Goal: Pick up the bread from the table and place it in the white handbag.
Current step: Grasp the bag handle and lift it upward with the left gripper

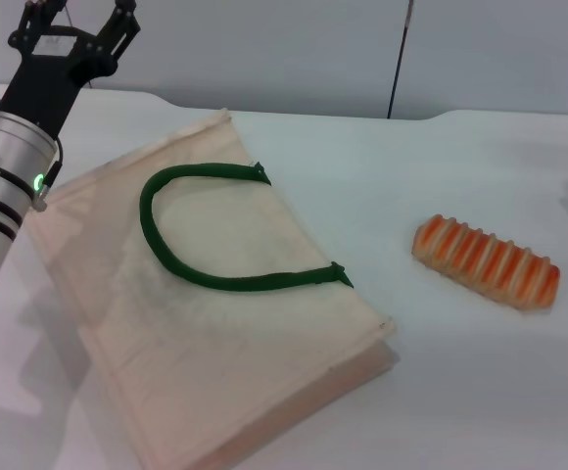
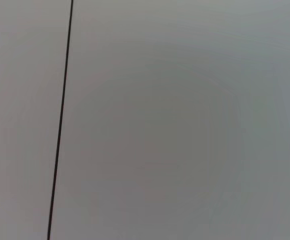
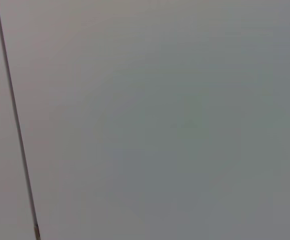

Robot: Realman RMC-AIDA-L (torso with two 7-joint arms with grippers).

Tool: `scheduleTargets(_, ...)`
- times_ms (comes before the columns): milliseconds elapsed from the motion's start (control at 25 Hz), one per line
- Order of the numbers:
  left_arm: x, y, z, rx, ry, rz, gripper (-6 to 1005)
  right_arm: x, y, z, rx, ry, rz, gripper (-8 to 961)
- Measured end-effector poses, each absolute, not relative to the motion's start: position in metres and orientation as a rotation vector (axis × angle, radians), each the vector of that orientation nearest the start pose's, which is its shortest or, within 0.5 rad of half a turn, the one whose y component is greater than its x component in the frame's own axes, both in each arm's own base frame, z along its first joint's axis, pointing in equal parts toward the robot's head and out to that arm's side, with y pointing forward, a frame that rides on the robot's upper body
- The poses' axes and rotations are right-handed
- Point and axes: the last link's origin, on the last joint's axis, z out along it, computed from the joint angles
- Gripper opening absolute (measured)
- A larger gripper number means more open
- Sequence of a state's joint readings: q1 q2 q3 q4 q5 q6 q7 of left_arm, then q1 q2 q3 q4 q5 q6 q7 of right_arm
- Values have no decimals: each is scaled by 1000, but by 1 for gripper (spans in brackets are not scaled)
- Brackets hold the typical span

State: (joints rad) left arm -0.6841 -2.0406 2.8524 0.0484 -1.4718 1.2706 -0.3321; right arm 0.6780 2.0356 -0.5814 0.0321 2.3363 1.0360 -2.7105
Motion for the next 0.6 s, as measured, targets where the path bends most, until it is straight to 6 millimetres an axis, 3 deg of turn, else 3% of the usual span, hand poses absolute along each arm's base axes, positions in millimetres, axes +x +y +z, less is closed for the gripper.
scheduleTargets(600, -269, 400, 24, -1571, -494, -996, 856, 309, 400, 11, -1592, 704, 782, 894)
